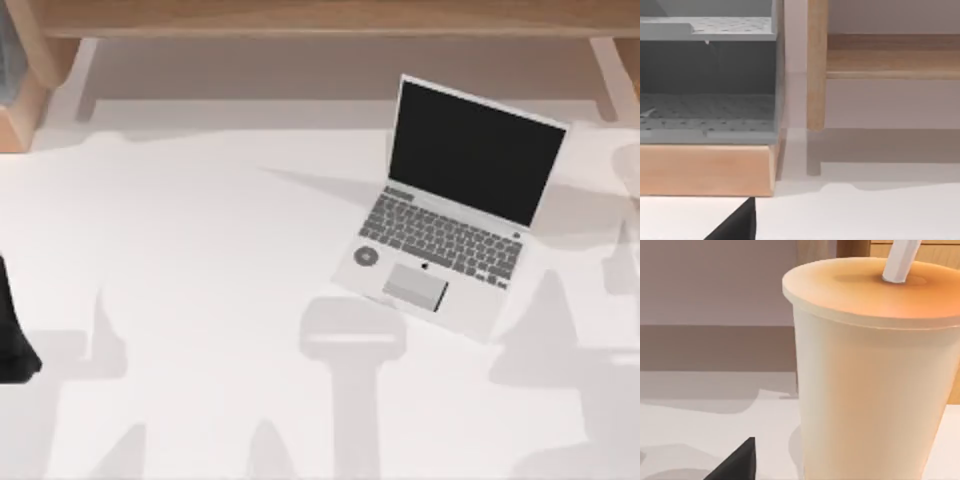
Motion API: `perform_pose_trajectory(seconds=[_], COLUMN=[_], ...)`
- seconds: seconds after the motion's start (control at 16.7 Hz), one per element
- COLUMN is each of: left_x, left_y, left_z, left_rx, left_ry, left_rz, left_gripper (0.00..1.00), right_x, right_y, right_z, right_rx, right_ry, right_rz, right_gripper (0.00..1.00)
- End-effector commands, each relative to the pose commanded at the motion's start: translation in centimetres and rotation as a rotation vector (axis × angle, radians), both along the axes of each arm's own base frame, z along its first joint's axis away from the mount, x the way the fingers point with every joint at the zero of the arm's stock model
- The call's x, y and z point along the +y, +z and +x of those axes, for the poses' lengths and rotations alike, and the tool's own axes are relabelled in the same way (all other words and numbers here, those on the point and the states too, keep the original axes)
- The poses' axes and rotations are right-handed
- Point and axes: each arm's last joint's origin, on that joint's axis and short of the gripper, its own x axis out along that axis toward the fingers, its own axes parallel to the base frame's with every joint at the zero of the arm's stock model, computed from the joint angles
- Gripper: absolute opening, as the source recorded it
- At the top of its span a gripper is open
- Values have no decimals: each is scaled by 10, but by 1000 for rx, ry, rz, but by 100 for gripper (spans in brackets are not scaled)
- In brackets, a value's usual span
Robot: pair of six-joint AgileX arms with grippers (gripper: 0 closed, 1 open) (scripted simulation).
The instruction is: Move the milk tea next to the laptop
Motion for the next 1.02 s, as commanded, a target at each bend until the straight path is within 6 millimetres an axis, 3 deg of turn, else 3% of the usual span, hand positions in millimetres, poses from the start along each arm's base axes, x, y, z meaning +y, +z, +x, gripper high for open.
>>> perform_pose_trajectory(seconds=[0.48,0.84,1.02], left_x=[0,0,0], left_y=[0,0,0], left_z=[0,0,0], left_rx=[0,0,0], left_ry=[0,0,0], left_rz=[0,0,0], left_gripper=[100,100,100], right_x=[-2,-2,-2], right_y=[-6,-7,-7], right_z=[69,76,76], right_rx=[-6,-3,-3], right_ry=[-1,-1,-1], right_rz=[-1,0,0], right_gripper=[100,100,77])
